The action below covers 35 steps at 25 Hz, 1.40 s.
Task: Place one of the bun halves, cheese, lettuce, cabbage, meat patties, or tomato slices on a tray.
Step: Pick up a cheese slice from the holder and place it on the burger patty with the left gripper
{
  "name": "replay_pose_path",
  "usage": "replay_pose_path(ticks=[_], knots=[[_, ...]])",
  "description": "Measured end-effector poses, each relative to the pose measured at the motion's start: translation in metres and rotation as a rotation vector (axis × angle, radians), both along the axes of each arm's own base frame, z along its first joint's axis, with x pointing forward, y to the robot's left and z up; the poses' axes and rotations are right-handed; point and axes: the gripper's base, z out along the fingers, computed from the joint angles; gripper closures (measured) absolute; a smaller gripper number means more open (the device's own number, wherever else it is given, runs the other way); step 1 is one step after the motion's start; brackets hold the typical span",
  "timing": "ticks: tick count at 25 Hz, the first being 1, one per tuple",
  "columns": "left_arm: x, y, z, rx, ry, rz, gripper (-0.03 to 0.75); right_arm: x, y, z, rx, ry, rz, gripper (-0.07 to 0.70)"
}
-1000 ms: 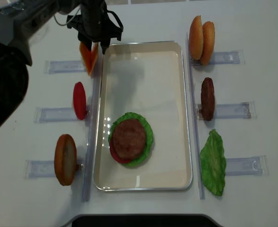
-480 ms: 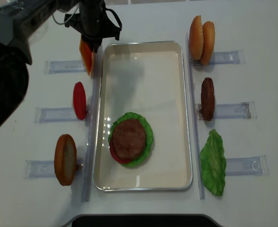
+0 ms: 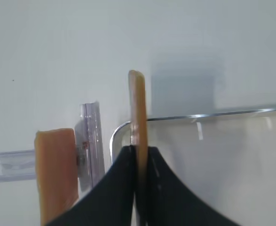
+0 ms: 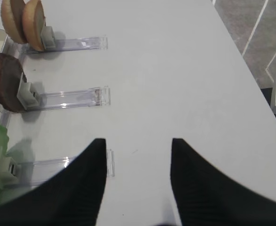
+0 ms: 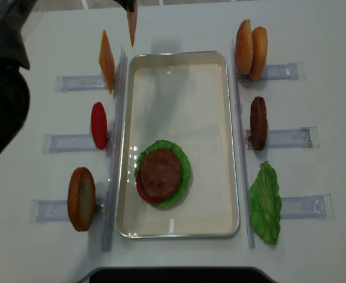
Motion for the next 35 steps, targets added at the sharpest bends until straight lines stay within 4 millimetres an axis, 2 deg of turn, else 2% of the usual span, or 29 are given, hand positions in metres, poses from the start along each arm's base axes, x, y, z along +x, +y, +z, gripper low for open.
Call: replay_pose_path(ticks=[4, 6, 10, 14, 17, 21, 24, 28, 32, 35], knots=[[-0.016, 0.001, 0.014, -0.058, 0.019, -0.004, 0.688, 0.0, 0.0, 0.0, 0.0, 0.0, 0.0, 0.323], [-0.032, 0.004, 0.021, -0.081, 0.045, -0.01, 0.688, 0.0, 0.0, 0.0, 0.0, 0.0, 0.0, 0.323], [-0.08, 0.015, 0.038, -0.045, 0.063, -0.032, 0.688, 0.0, 0.0, 0.0, 0.0, 0.0, 0.0, 0.325], [-0.134, 0.037, 0.05, -0.045, 0.083, -0.033, 0.688, 0.0, 0.0, 0.0, 0.0, 0.0, 0.0, 0.325], [-0.171, 0.054, 0.047, -0.038, 0.111, -0.02, 0.688, 0.0, 0.0, 0.0, 0.0, 0.0, 0.0, 0.325], [-0.21, 0.071, 0.028, -0.043, 0.173, -0.008, 0.688, 0.0, 0.0, 0.0, 0.0, 0.0, 0.0, 0.325], [-0.225, 0.077, 0.017, -0.051, 0.185, 0.004, 0.688, 0.0, 0.0, 0.0, 0.0, 0.0, 0.0, 0.325], [-0.226, 0.074, 0.008, -0.099, 0.167, -0.002, 0.688, 0.0, 0.0, 0.0, 0.0, 0.0, 0.0, 0.325], [-0.222, 0.058, 0.006, -0.265, 0.106, -0.066, 0.688, 0.0, 0.0, 0.0, 0.0, 0.0, 0.0, 0.325], [-0.225, 0.043, -0.008, -0.44, 0.104, -0.14, 0.688, 0.0, 0.0, 0.0, 0.0, 0.0, 0.0, 0.325]])
